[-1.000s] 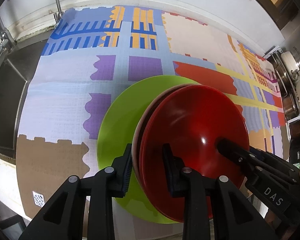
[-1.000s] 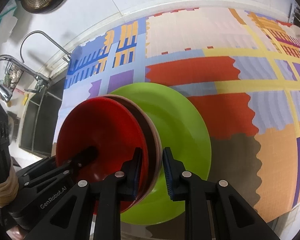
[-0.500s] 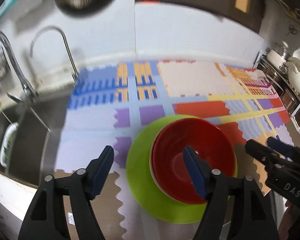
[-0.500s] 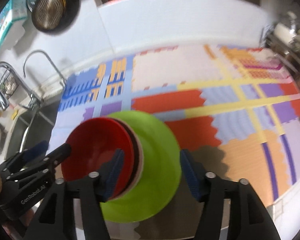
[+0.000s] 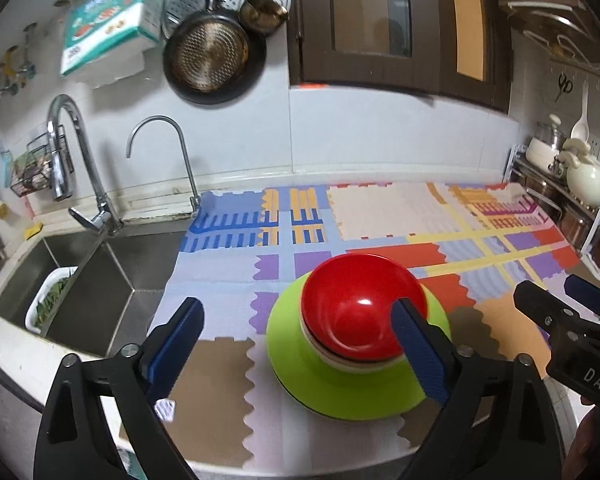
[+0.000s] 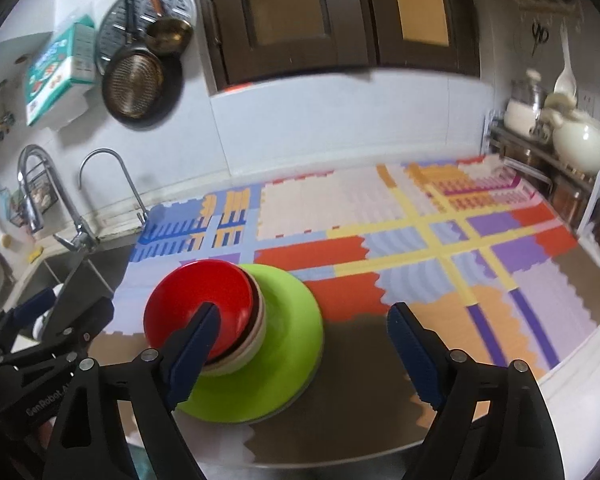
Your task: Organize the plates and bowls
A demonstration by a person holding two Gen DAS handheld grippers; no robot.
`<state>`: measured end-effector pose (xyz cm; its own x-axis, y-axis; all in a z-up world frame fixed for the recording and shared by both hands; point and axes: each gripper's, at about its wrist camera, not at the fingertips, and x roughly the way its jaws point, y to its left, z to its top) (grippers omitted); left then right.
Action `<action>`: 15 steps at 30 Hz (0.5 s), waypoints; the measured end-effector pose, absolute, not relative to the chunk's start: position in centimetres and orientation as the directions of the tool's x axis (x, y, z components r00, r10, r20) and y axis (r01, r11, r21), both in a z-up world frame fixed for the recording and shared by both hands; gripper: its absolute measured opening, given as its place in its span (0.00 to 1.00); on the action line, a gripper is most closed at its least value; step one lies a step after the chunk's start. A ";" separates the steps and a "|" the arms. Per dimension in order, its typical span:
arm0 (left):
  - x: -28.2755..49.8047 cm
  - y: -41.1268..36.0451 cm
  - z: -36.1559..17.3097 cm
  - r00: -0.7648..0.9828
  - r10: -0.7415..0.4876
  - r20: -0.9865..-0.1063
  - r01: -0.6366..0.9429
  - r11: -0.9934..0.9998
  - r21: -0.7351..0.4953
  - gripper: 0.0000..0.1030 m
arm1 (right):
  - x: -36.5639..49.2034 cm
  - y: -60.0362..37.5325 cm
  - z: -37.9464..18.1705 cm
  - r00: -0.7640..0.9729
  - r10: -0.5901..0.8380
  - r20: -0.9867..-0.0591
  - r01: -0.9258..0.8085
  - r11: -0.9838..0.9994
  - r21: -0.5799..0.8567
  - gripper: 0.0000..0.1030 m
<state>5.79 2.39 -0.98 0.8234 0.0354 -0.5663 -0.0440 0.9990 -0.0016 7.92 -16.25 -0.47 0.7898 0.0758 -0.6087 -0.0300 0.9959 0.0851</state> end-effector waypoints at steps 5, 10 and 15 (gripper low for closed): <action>2.1 1.4 -0.3 0.857 0.050 -0.514 -0.060 0.998 -0.003 0.99 | 4.0 -17.1 0.7 0.835 0.076 -0.545 -0.056 0.997 0.052 0.88; -1.7 0.3 0.5 0.884 0.079 -0.460 -0.074 0.997 0.030 1.00 | 0.4 -18.0 1.6 0.862 0.063 -0.504 -0.054 0.998 0.032 0.91; -4.8 -0.3 1.1 0.899 0.084 -0.430 -0.081 0.996 0.025 1.00 | -2.7 -18.6 2.2 0.876 0.046 -0.481 -0.049 0.999 0.006 0.94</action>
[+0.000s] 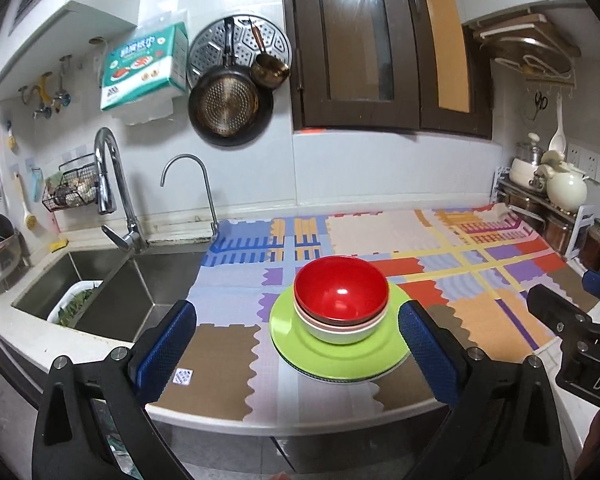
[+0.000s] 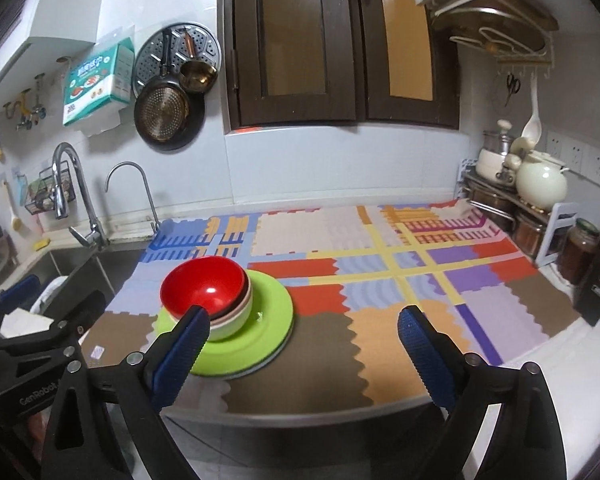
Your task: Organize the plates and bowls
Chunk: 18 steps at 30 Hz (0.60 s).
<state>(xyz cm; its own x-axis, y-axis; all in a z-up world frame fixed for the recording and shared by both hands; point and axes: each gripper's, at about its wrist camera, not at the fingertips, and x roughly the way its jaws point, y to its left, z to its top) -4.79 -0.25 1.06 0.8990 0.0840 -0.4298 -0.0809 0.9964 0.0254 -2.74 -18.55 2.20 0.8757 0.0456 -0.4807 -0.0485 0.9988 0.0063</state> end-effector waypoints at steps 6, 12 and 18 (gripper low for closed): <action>-8.0 -0.9 1.5 0.909 0.090 -0.407 -0.086 0.996 0.026 1.00 | -6.1 -19.3 2.6 0.884 0.050 -0.464 -0.050 0.999 0.013 0.94; -10.6 -1.5 1.7 0.917 0.087 -0.390 -0.085 0.996 0.022 1.00 | -8.5 -19.9 2.8 0.889 0.062 -0.454 -0.060 0.998 0.020 0.94; -12.3 -1.9 1.9 0.919 0.093 -0.382 -0.093 0.995 0.018 1.00 | -10.4 -20.1 3.1 0.894 0.078 -0.440 -0.081 0.997 0.012 0.94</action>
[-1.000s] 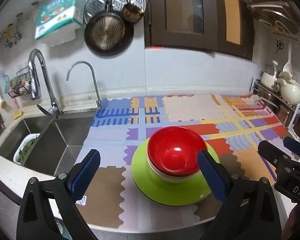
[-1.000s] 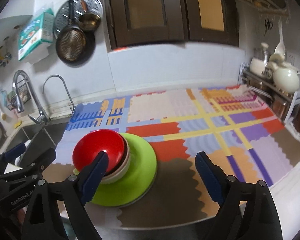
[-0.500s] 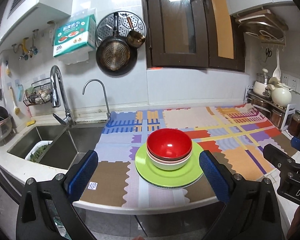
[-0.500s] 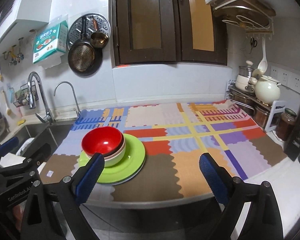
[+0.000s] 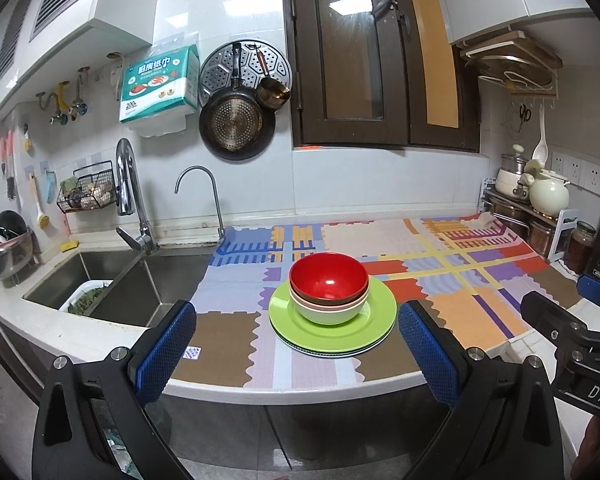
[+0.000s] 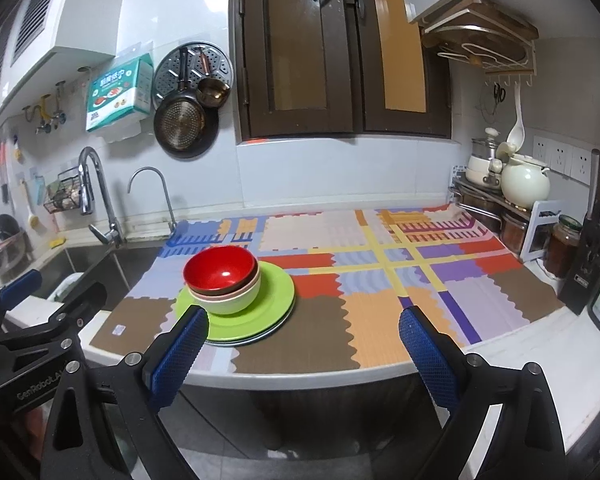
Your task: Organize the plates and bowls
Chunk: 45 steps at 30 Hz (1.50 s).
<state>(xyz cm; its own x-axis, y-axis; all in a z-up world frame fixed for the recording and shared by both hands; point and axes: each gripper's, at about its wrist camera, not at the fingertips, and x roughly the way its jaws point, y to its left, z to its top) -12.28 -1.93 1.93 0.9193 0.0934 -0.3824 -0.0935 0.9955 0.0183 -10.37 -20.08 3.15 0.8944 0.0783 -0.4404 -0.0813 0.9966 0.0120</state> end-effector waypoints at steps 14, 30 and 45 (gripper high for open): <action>-14.8 -2.7 2.5 0.925 0.087 -0.369 -0.089 0.996 0.009 1.00 | -12.8 -20.5 3.5 0.899 0.088 -0.430 -0.091 0.996 0.015 0.94; -15.4 -4.0 3.1 0.931 0.076 -0.358 -0.074 0.997 0.019 1.00 | -14.0 -21.7 3.8 0.906 0.084 -0.416 -0.080 0.996 0.027 0.94; -14.9 -4.1 3.3 0.929 0.070 -0.364 -0.068 0.998 0.018 1.00 | -13.8 -22.1 4.0 0.905 0.078 -0.418 -0.074 0.997 0.027 0.94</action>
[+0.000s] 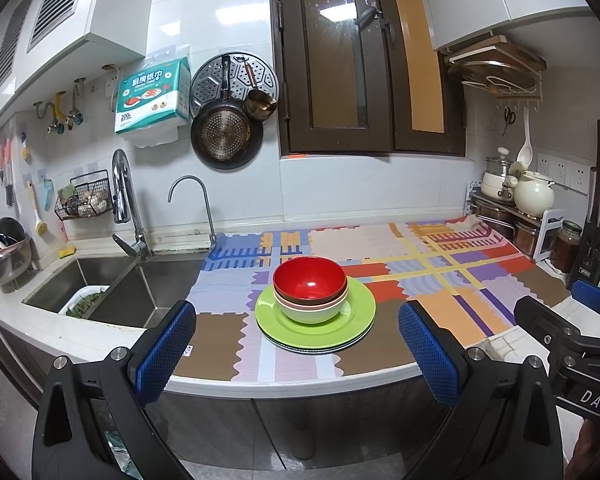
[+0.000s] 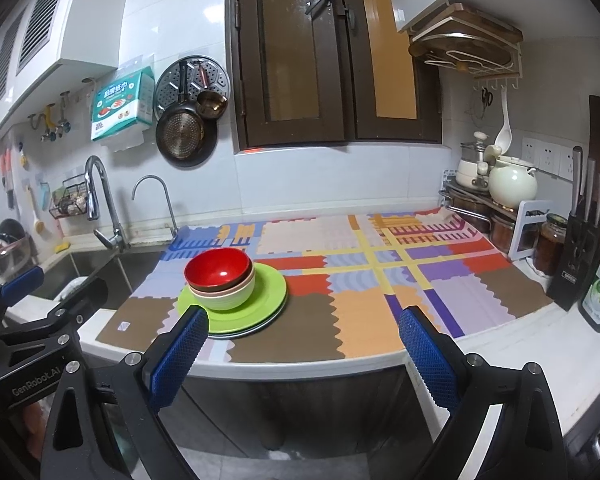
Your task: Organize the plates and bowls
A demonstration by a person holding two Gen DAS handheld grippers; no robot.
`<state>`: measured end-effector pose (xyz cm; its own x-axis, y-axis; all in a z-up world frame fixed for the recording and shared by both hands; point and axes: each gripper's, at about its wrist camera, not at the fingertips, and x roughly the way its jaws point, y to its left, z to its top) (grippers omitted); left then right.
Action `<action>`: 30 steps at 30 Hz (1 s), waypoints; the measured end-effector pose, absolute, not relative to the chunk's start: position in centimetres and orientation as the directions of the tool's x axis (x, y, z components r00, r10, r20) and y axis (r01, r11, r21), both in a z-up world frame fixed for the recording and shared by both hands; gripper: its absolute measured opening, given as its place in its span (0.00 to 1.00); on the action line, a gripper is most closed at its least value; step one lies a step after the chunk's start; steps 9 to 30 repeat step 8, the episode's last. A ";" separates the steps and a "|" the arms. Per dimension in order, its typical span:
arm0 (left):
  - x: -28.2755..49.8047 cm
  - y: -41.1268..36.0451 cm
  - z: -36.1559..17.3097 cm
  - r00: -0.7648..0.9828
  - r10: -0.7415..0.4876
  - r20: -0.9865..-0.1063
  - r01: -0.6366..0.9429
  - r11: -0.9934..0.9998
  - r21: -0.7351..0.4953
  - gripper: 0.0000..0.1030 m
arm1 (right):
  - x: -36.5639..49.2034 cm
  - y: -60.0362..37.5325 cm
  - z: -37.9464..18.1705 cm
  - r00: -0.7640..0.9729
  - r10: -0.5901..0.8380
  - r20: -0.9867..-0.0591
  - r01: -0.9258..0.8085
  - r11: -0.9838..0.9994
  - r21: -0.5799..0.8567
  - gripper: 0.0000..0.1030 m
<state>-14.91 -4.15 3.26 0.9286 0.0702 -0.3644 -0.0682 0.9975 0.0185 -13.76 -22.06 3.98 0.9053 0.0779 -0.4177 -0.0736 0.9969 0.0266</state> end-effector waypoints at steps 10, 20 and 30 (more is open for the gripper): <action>-14.6 -4.0 3.2 0.929 0.073 -0.364 -0.073 0.997 0.015 1.00 | -13.6 -22.1 4.0 0.905 0.076 -0.418 -0.072 0.997 0.024 0.94; -14.6 -4.0 3.2 0.929 0.073 -0.364 -0.073 0.997 0.015 1.00 | -13.6 -22.1 4.0 0.905 0.076 -0.418 -0.072 0.997 0.024 0.94; -14.6 -4.0 3.2 0.929 0.073 -0.364 -0.073 0.997 0.015 1.00 | -13.6 -22.1 4.0 0.905 0.076 -0.418 -0.072 0.997 0.024 0.94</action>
